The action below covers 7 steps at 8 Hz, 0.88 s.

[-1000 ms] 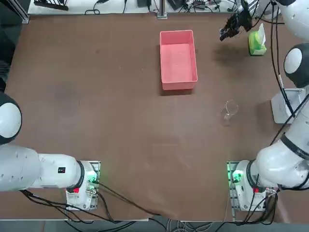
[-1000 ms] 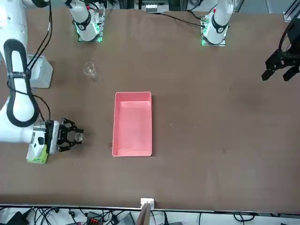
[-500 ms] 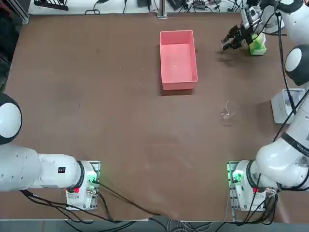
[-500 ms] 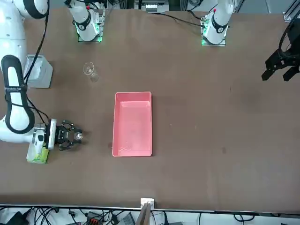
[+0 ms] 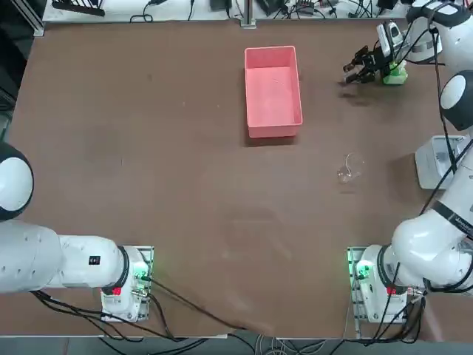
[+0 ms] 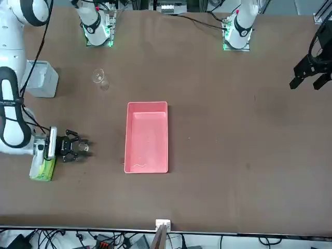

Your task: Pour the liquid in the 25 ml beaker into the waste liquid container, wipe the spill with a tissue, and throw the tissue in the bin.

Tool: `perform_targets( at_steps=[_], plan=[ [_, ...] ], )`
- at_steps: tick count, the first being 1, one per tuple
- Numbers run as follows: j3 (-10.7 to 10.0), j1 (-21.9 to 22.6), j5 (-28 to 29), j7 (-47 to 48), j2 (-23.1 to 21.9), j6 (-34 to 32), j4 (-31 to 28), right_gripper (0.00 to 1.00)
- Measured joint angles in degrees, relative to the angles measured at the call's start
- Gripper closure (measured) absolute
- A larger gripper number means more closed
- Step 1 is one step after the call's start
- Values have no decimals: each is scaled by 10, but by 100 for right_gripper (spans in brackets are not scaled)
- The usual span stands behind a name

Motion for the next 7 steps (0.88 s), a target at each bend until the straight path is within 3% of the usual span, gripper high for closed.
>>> perform_targets(
  at_steps=[7],
  plan=[
    [2,-5,1,-40,50,-6,12,49]
  ],
)
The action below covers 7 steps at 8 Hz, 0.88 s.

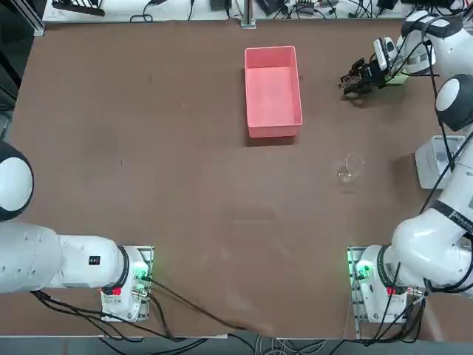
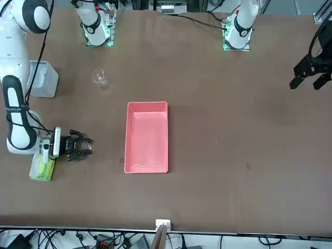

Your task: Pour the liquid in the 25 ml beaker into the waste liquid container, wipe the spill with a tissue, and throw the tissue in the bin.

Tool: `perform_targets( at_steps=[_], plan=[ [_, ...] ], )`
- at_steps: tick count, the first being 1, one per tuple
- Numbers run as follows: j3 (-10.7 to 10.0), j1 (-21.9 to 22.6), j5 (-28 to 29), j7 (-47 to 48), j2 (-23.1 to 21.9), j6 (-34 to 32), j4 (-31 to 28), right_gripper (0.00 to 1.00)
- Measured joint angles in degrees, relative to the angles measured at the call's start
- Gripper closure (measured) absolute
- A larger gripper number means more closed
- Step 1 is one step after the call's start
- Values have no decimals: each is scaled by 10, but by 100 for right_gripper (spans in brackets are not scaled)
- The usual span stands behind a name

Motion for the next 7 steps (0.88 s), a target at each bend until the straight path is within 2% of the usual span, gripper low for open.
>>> perform_targets(
  at_steps=[2,3,4,6,7],
  plan=[
    [1,0,0,-6,18,-5,9,48],
    [2,0,0,-7,21,-7,12,43],
    [4,1,0,-7,21,-7,14,34],
    [5,1,0,-7,21,-8,19,1],
    [5,1,0,-7,21,-8,22,0]
  ],
)
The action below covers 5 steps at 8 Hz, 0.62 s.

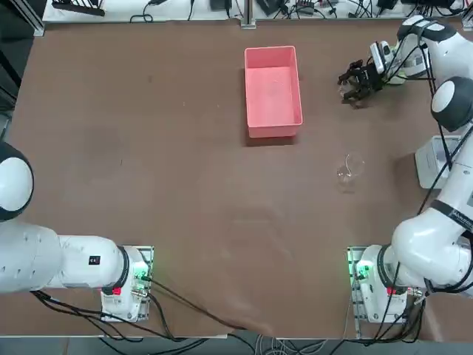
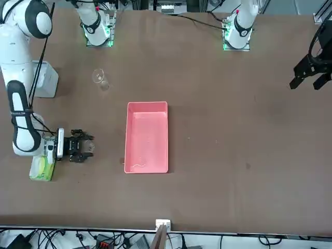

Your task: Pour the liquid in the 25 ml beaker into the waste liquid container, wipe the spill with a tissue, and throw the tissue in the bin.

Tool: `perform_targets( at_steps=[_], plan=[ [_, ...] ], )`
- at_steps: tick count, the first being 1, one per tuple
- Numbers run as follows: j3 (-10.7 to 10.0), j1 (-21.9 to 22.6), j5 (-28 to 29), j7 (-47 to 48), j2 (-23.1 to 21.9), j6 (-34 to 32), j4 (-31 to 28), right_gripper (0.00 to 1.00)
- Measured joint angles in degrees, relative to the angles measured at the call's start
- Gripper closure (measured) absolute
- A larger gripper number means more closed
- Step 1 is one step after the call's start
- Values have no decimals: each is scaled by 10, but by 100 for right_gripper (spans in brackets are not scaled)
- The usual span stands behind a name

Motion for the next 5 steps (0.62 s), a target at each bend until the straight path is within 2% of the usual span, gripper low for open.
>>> perform_targets(
  at_steps=[3,5],
  plan=[
    [-2,-4,0,1,-2,0,11,0],
    [-7,-22,-27,19,-26,-4,26,0]
  ],
)
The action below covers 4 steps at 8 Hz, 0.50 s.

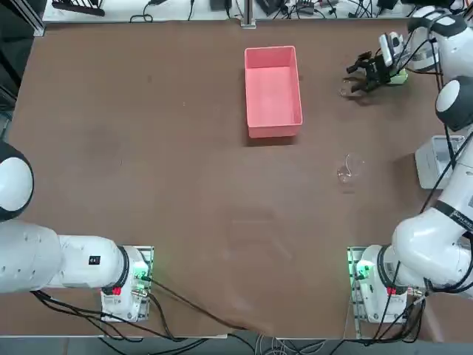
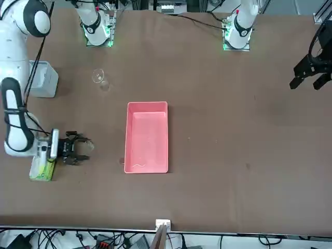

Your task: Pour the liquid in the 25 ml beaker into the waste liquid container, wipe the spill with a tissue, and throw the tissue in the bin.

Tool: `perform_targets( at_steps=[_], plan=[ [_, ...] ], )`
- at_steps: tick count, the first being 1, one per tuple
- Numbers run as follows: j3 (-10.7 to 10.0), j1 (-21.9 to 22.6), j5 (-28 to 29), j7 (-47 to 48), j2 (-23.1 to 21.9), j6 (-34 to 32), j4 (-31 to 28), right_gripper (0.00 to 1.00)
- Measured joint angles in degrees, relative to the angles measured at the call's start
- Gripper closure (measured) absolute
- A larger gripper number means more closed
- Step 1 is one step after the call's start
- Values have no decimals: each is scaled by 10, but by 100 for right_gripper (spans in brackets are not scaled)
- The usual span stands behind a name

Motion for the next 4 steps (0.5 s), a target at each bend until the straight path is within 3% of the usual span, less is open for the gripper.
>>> perform_targets(
  at_steps=[4],
  plan=[
    [-1,-45,-72,74,-72,-33,11,0]
  ],
)
